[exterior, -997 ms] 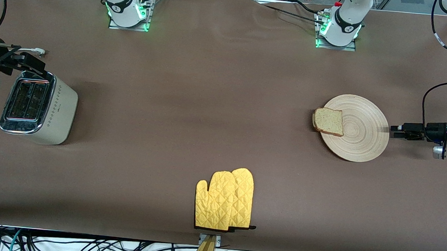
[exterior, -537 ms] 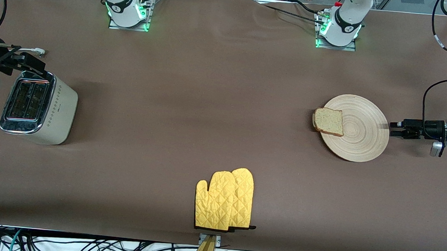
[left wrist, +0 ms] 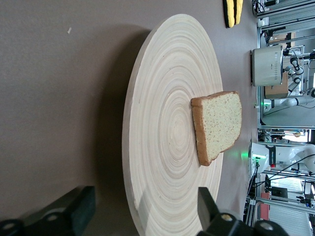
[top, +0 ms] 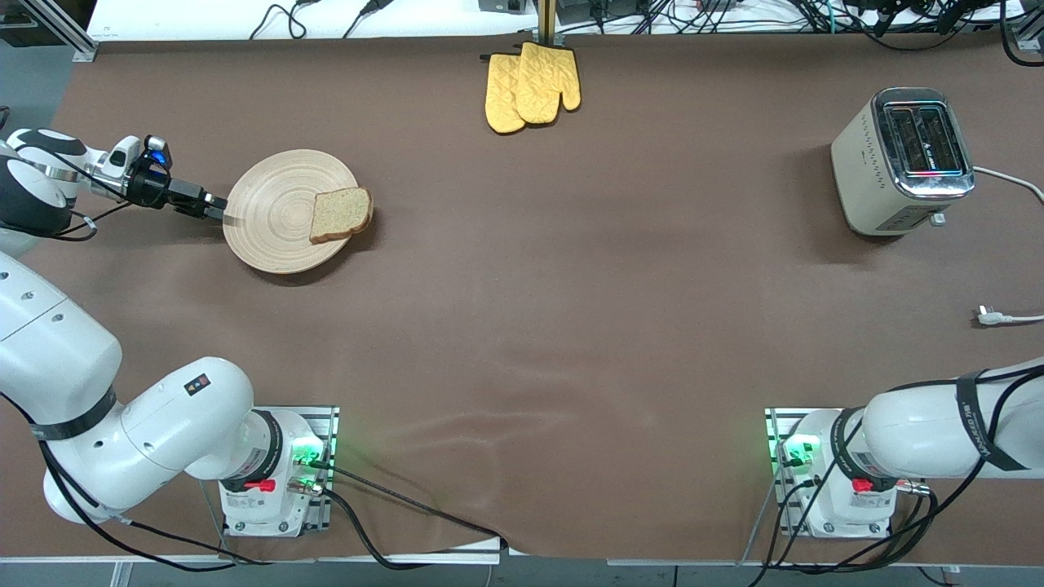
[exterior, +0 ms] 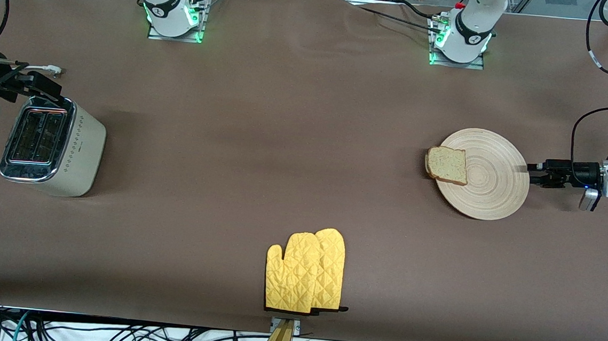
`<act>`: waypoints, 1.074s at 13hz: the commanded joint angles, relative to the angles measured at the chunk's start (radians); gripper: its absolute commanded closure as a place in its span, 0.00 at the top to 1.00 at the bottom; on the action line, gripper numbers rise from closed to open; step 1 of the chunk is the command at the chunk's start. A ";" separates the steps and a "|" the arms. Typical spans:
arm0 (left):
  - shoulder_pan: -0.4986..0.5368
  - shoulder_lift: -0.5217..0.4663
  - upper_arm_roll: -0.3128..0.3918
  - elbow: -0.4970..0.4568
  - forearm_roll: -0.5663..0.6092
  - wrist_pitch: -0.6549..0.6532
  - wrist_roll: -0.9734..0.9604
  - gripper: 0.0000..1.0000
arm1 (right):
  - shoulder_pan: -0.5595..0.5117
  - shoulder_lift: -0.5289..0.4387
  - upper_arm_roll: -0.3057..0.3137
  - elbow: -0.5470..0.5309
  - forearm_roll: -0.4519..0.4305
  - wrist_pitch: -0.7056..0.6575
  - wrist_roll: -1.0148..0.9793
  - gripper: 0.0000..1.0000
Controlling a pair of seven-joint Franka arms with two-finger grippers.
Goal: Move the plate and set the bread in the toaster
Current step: 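Lower the left gripper and reach toward the wooden plate's rim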
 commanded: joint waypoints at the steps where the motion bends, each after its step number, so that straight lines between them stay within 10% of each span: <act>1: 0.002 0.007 0.003 0.015 -0.031 -0.020 0.030 0.86 | -0.008 0.009 0.003 0.020 0.013 -0.004 0.007 1.00; 8: -0.010 0.011 0.003 -0.002 -0.070 -0.011 0.029 0.56 | -0.008 0.009 0.003 0.020 0.015 -0.004 0.007 1.00; 14: -0.013 0.032 0.000 -0.010 -0.070 0.033 0.030 0.00 | -0.010 0.009 0.003 0.020 0.015 -0.006 0.007 1.00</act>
